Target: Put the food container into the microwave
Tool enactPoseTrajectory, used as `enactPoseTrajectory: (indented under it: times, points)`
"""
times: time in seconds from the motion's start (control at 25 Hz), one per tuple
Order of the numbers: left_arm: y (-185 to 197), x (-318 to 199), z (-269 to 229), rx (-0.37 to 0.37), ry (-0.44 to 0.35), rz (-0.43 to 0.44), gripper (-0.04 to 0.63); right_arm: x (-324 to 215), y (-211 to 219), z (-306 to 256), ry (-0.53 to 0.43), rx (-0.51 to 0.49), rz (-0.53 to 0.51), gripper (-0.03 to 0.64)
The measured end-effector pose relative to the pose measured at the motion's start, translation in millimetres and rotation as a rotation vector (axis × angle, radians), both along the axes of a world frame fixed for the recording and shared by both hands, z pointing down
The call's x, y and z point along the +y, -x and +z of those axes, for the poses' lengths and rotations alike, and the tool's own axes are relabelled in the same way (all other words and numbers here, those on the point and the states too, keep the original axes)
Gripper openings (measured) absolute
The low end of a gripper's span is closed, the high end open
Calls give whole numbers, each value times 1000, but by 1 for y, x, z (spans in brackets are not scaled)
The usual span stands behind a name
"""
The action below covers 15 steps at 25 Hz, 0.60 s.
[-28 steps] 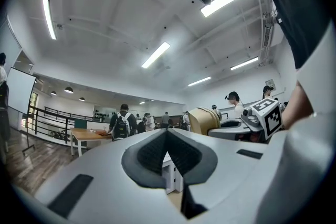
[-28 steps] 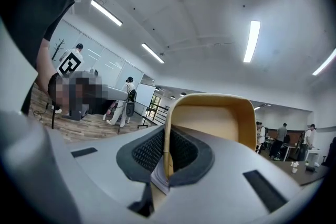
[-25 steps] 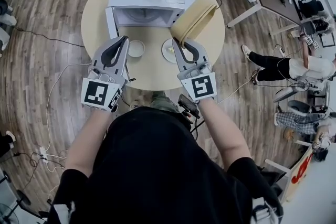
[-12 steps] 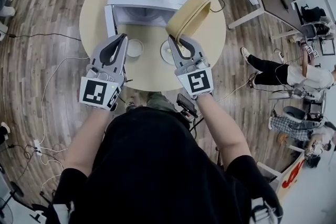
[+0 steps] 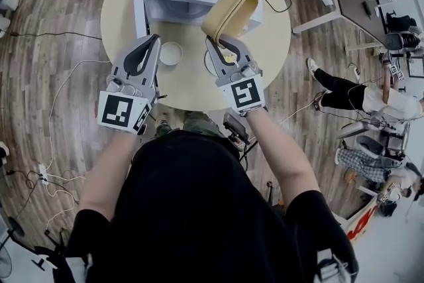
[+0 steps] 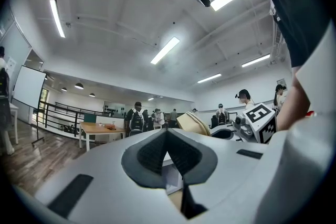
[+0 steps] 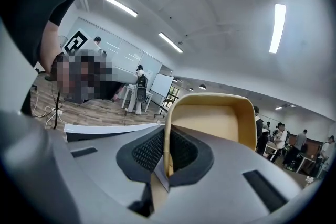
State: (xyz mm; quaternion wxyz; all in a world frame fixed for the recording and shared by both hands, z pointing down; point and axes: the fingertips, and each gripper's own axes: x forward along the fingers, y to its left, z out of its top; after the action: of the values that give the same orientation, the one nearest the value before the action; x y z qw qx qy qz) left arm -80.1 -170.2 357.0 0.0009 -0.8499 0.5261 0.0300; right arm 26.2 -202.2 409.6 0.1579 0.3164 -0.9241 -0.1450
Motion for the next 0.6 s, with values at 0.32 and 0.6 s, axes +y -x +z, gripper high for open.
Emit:
enactPoseTrajectory:
  times: [0.32, 0.6]
  points:
    - [6, -4, 6, 4, 12, -21, 18, -1, 17, 18, 3, 83, -74, 25]
    - [7, -7, 9, 4, 20, -22, 18, -3, 24, 42, 49, 134, -112, 25]
